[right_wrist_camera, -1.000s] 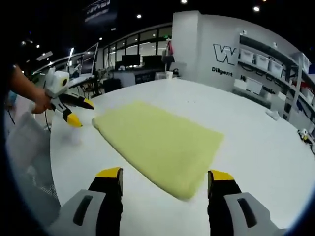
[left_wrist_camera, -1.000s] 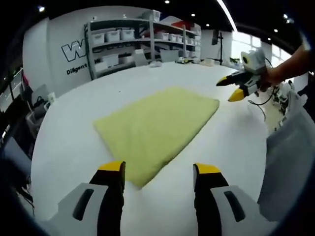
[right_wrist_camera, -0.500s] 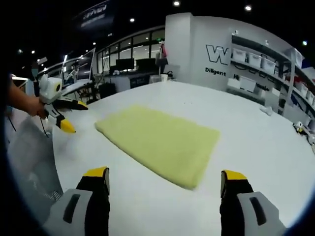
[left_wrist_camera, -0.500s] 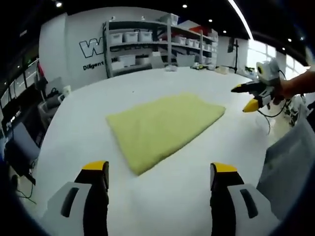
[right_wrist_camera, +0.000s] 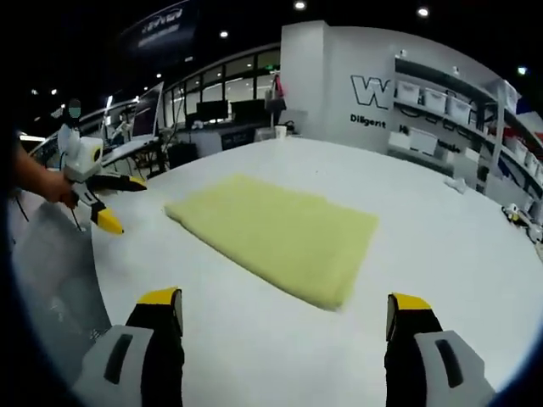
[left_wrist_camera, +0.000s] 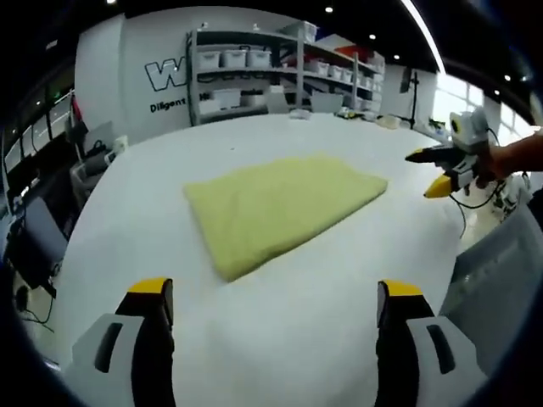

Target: Fold the garment on the visible template until the final outline fits inside the template.

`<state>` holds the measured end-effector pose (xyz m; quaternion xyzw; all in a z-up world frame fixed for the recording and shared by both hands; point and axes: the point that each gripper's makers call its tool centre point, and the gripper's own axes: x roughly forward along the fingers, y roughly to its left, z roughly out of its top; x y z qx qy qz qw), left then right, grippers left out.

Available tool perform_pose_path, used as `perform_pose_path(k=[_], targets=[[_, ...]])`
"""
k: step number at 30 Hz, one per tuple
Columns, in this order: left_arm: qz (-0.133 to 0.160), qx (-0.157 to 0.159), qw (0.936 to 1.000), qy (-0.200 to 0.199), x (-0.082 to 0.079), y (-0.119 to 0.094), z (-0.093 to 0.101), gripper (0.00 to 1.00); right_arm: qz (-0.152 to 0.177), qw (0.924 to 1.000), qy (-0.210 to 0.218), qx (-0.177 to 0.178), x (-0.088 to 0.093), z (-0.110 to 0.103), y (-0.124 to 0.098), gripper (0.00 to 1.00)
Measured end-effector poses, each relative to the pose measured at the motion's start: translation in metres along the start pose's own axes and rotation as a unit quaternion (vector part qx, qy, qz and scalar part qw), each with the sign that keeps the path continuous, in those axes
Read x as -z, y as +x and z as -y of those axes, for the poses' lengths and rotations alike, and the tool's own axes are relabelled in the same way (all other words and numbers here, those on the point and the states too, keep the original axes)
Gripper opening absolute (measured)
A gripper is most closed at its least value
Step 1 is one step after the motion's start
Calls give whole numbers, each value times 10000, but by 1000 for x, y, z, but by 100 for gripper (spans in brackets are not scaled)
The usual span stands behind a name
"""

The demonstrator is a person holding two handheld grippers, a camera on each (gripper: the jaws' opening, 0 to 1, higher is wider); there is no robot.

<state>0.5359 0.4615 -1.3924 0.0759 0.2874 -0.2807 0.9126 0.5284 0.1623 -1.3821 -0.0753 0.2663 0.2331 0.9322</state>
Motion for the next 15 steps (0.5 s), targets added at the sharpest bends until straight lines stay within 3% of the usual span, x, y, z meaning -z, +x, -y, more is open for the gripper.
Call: perform_pose_path(k=[15], targets=[[36,-70,9998,-196,2,-3,2,99,30,9999,156,1,6,-2,-1,99]])
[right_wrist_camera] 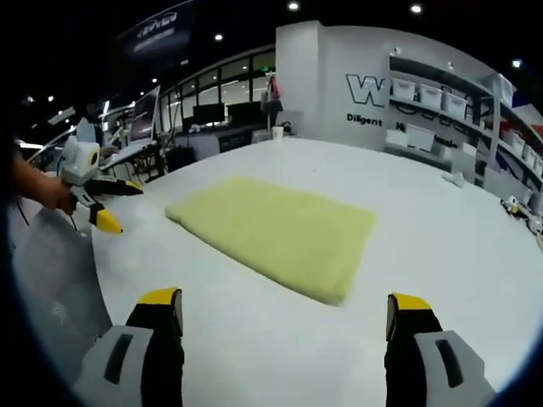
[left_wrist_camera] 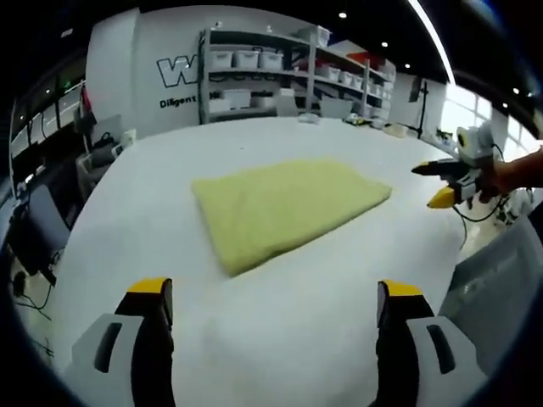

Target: Fold the garment on the visible template until the final outline fits inside the template.

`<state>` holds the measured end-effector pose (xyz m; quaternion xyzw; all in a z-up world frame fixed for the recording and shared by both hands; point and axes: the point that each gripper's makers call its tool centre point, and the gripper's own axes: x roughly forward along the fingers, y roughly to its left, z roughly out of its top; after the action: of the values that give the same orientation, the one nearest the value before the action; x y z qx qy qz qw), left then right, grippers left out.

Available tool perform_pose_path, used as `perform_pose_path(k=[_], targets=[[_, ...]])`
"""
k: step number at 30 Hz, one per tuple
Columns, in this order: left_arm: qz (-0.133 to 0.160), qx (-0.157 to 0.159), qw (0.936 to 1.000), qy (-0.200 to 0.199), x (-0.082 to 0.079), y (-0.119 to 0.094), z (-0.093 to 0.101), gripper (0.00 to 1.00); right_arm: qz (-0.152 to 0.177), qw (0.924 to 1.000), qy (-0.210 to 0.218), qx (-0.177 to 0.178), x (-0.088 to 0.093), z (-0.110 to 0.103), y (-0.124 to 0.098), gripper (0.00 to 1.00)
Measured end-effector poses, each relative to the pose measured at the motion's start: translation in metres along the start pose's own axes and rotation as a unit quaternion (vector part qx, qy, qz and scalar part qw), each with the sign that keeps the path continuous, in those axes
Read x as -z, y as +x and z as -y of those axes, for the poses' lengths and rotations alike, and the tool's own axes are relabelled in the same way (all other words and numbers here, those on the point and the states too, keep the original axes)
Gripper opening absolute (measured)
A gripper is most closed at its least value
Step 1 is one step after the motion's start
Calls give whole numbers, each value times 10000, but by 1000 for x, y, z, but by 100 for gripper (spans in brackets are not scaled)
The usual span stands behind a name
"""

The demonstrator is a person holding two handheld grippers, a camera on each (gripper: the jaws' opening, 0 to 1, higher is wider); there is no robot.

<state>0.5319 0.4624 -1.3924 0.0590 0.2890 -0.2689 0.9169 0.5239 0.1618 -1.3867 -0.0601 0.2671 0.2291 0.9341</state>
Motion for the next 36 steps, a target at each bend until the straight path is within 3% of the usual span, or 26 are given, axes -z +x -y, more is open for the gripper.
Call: perform_pose_path(k=[9,36], targets=[[-40,49,10000,11,4,0,4,99,52,10000,-15,-66,-4,-4,1,99],[-47,195,9998,-96,12,-4,15,97,-61,9997,118,-217,8,-15,2,99]])
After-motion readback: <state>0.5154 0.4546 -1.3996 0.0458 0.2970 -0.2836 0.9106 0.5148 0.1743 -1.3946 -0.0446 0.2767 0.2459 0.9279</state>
